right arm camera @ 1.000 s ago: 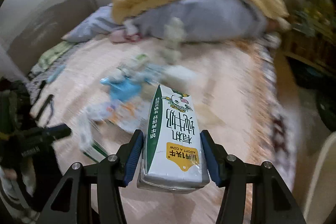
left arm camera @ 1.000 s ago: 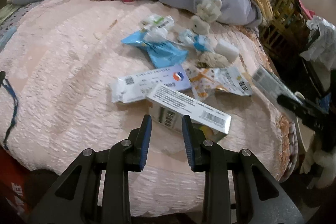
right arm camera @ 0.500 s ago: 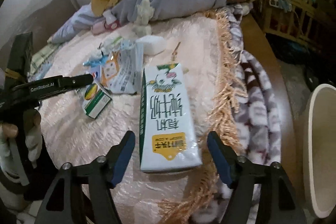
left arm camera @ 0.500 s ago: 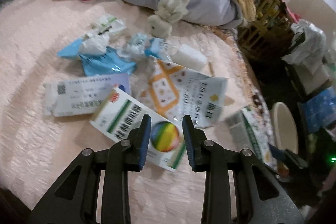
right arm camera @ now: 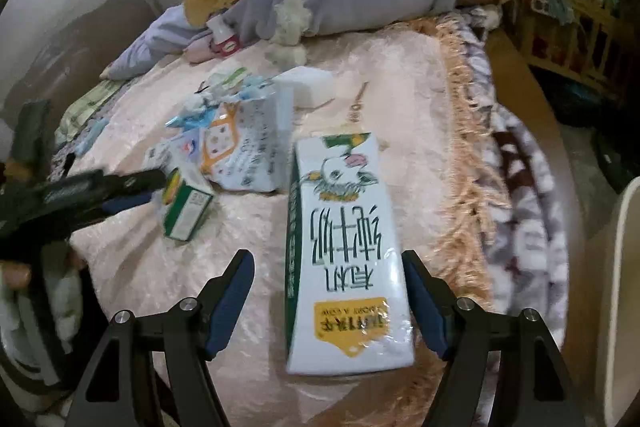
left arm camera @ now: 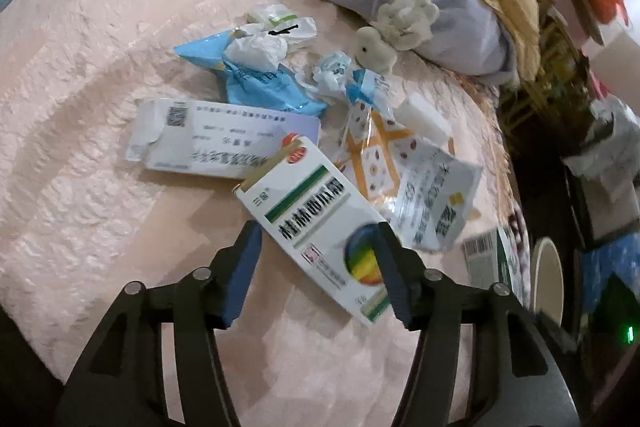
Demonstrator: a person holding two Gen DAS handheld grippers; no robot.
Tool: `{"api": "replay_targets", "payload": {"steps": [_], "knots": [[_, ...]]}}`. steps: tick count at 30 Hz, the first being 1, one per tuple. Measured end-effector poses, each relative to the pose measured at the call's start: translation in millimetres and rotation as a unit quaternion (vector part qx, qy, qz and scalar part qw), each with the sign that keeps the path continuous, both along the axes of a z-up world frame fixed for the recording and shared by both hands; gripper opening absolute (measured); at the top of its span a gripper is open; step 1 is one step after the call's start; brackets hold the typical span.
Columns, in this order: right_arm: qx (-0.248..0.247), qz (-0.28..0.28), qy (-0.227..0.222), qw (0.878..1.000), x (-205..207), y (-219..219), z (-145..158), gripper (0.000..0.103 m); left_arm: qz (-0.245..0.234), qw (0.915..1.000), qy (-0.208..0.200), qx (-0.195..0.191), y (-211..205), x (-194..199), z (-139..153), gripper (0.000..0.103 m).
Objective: Collect trash
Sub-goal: 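Grasp the milk carton with the right gripper while the left gripper grasps the white medicine box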
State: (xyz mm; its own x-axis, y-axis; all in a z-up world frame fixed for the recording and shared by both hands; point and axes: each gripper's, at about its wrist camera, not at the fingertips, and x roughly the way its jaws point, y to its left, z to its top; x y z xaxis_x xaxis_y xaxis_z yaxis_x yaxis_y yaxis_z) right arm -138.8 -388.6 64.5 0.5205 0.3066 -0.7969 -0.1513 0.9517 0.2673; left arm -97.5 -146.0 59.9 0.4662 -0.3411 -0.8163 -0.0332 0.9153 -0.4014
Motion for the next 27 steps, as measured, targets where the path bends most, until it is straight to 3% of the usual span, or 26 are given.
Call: {"api": "replay_targets", "payload": {"steps": [2, 4, 9, 11, 13, 14, 20, 23, 27], "knots": [[-0.004, 0.010, -0.003, 1.000, -3, 3, 2, 0.072, 0.012, 0.9999, 0.002, -0.003, -8, 10, -5, 0.068], [-0.013, 0.005, -0.009, 1.000, -4, 2, 5, 0.072, 0.016, 0.9999, 0.000, 0.005, -16, 18, -6, 0.071], [-0.008, -0.018, -0.009, 1.000, 4, -8, 8, 0.072, -0.013, 0.9992, 0.025, 0.027, -39, 34, -17, 0.071], [-0.008, -0.016, -0.005, 1.000, 9, -5, 6, 0.072, -0.024, 0.9986, 0.017, 0.043, -42, 30, -17, 0.070], [-0.007, -0.010, -0.006, 1.000, 13, -1, 3, 0.067, -0.035, 0.9980, 0.011, 0.051, -42, 23, -14, 0.061], [-0.005, -0.012, -0.010, 1.000, 13, 1, 2, 0.052, -0.042, 0.9980, 0.010, 0.046, -39, 20, -12, 0.058], [0.024, -0.030, -0.042, 0.998, 4, -17, 23, 0.051, -0.065, 0.9967, -0.030, 0.039, -23, -4, 22, 0.058], [0.051, -0.046, -0.066, 0.995, -3, -36, 46, 0.051, -0.090, 0.9946, -0.042, 0.030, -27, -11, 38, 0.058], [0.046, -0.058, -0.081, 0.994, -12, -45, 59, 0.051, -0.122, 0.9908, -0.056, 0.018, -42, -22, 54, 0.058]]}}
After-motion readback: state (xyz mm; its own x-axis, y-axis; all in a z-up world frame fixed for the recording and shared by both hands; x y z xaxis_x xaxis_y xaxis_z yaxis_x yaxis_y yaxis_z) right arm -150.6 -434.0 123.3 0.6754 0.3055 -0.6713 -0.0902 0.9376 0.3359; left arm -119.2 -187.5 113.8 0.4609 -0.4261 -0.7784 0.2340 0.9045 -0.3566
